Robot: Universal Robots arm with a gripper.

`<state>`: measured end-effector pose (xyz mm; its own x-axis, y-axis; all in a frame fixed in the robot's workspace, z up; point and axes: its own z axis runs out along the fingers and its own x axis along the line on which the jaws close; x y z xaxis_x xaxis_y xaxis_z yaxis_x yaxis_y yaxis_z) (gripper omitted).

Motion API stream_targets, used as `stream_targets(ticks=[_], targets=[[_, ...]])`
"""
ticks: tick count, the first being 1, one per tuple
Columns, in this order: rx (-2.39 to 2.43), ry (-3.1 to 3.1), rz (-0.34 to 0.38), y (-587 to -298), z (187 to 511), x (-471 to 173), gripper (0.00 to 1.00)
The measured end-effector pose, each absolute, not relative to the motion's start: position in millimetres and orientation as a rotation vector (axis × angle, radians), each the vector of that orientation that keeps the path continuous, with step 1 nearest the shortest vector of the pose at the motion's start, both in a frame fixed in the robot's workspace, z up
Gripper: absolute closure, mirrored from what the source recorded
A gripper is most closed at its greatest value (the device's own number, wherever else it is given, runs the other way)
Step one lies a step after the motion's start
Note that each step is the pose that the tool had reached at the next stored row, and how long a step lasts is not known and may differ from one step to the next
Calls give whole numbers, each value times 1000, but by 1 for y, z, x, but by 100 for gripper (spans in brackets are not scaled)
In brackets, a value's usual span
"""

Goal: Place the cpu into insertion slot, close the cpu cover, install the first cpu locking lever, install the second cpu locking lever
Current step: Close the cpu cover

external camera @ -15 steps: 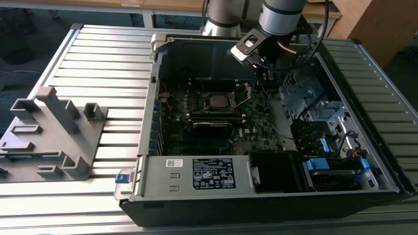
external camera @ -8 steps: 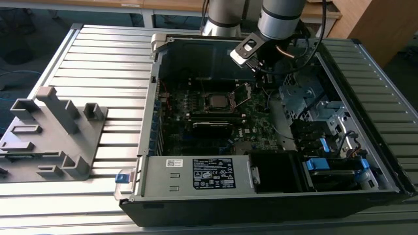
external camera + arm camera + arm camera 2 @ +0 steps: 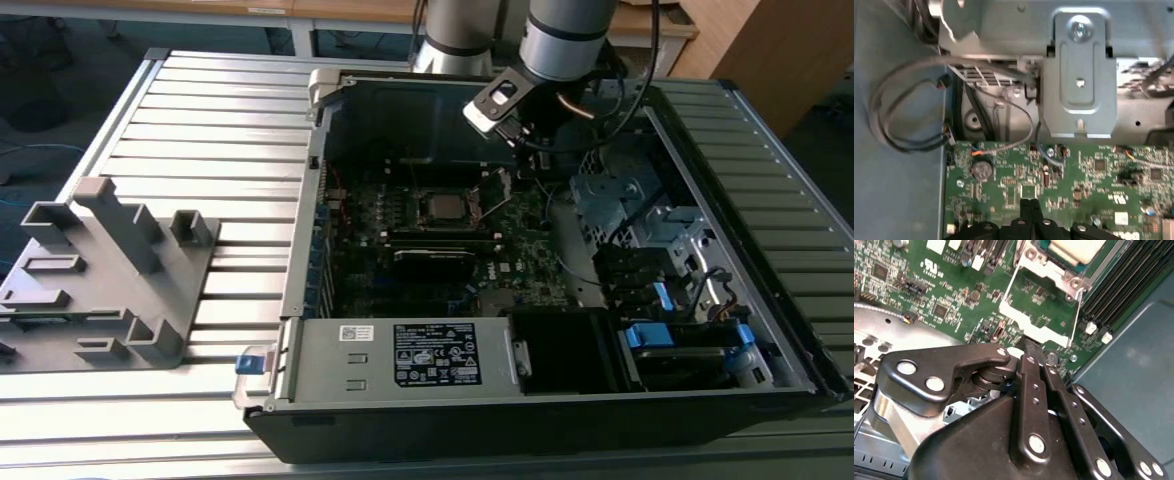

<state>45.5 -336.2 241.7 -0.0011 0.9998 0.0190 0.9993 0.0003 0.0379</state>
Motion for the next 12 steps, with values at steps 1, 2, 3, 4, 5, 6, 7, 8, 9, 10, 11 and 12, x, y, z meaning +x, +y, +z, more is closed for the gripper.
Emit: stream_targets(ticks=[1, 2, 3, 4, 5, 6, 7, 8, 9, 10, 11, 12], targets=[[2211, 2212, 63, -336, 242, 43, 89], [2211, 2212, 63, -336, 242, 40, 89], [2211, 2212, 64, -336, 241, 36, 89], [2210, 2212, 64, -336, 241, 32, 89], [2209, 2211, 66, -336, 241, 28, 89], [2209, 2210, 68, -336, 241, 24, 89], [2208, 2209, 69, -336, 241, 20, 89], [2207, 2209, 71, -336, 241, 16, 89], [2206, 2208, 73, -336, 241, 12, 89], [2205, 2207, 75, -336, 241, 8, 89], [2204, 2206, 77, -336, 241, 3, 89], [2204, 2206, 78, -336, 241, 0, 89]])
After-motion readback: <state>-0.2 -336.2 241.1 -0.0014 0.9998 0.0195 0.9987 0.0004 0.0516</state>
